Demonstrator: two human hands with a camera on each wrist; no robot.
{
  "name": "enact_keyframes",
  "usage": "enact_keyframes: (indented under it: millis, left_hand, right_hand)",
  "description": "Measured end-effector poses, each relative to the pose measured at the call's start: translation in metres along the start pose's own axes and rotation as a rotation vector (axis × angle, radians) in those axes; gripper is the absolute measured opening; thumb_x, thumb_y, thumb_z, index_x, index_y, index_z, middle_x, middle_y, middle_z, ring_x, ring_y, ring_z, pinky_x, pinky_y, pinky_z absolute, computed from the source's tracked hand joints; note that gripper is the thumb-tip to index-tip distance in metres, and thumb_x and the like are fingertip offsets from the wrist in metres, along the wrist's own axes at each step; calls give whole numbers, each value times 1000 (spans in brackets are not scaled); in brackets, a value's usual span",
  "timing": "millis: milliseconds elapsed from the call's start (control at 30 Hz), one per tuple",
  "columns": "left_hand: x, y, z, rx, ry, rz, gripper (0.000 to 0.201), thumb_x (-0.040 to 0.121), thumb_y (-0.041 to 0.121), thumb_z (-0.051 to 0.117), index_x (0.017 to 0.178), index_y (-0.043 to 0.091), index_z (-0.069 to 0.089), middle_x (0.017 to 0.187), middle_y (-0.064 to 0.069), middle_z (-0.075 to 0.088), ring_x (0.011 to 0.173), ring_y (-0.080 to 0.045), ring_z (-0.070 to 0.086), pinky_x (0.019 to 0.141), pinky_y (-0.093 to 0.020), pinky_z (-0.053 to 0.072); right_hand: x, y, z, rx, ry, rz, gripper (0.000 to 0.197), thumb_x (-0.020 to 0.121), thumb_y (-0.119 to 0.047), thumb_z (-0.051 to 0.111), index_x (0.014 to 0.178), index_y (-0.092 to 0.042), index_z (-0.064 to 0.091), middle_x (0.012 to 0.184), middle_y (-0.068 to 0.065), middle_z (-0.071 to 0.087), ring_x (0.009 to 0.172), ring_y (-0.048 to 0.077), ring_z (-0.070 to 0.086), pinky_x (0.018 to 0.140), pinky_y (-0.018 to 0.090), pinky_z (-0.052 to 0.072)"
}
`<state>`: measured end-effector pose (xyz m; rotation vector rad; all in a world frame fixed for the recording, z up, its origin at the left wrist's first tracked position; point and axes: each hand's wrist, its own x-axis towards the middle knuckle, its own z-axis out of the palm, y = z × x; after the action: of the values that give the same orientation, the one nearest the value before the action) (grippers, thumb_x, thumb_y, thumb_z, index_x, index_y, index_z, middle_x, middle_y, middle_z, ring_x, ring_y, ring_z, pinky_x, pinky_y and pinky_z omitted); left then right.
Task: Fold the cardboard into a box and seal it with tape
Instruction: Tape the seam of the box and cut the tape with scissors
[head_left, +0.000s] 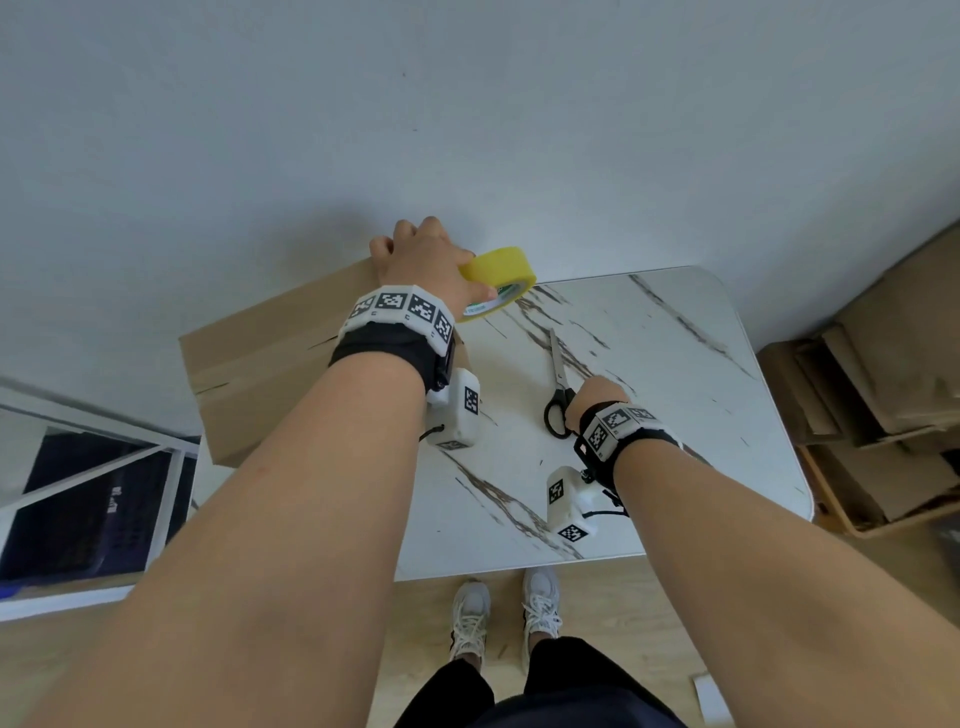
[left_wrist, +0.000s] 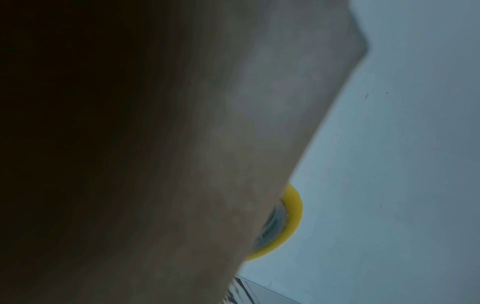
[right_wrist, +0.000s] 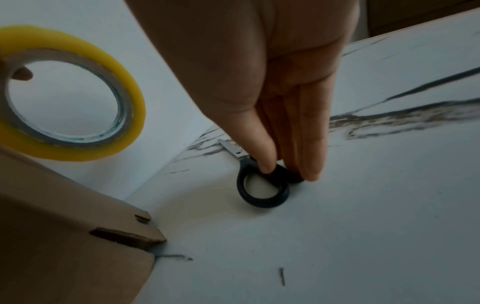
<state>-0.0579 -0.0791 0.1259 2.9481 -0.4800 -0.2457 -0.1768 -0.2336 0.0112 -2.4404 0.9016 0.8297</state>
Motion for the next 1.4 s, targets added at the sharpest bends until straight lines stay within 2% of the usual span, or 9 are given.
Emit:
enact_keyframes:
  millis: [167,267,500,633,733,833,1000,1233,1400]
  left_hand:
    - [0,2,-7,97,-92,36,51,75,67,60,119,41,61,124,6,47,125,-21,33,105,-44,22]
    - [-1,8,-14,224,-155,104,51,77,67,57,122,43,58,127,5,49,130,-24,29,112,-52,10]
    - [-8,19,-28,193,-188,210,41,78,62,60,116,45,60,118,4,50,130,-24,28,113,-53,6]
    - [-16,29,-30,154,-193,263,38,79,58,62,113,43,62,118,3,50,127,-26,33,113,-53,9]
    - [-21,33,-31,43,-191,206,69,78,60,63,140,36,42,140,2,46,138,-24,31,119,-47,6]
    - [-18,35,-31,-113,-220,98,88,75,62,65,145,18,35,145,-2,44,136,-27,37,111,-40,29]
    - [-19,49,-29,-238,-165,154,39,76,52,68,83,15,58,89,-3,60,85,-22,59,71,-31,43]
    - [-32,71,-21,-329,-8,208,39,84,35,65,118,15,66,118,-2,65,107,-22,60,89,-30,47]
    - [-35,81,-18,-398,-8,238,33,92,33,56,110,10,70,111,-6,69,104,-24,63,89,-32,48]
  right_hand:
    - [-3,1,-18,133,74,-31,11,88,-7,59,95,-2,65,85,10,64,74,25,61,70,31,51]
    - [-4,-2,-37,327,168,-112,36,88,-10,59,124,-12,59,118,8,64,107,27,61,85,31,49]
    - [-26,-21,-69,547,219,-438,79,76,-5,73,144,-28,40,143,3,47,128,22,48,98,29,41]
    - [-38,-26,-77,481,285,-493,49,79,-6,67,125,-20,57,114,4,65,108,26,60,83,28,43]
    - [-48,-20,-80,557,344,-466,36,81,-7,67,114,-17,59,94,2,62,91,25,58,74,29,40]
    - [-56,-14,-82,633,393,-446,34,83,-9,67,114,-16,58,94,-1,59,87,21,55,73,29,40]
    - [-64,-5,-85,695,447,-404,38,82,-13,70,118,-15,58,93,-1,59,88,21,56,75,30,43]
    - [-68,9,-87,693,479,-306,39,79,-20,74,116,-15,60,92,-2,60,87,23,59,71,31,46]
    - [-71,20,-87,692,488,-280,38,82,-19,73,117,-17,59,91,-1,60,73,16,55,54,24,40]
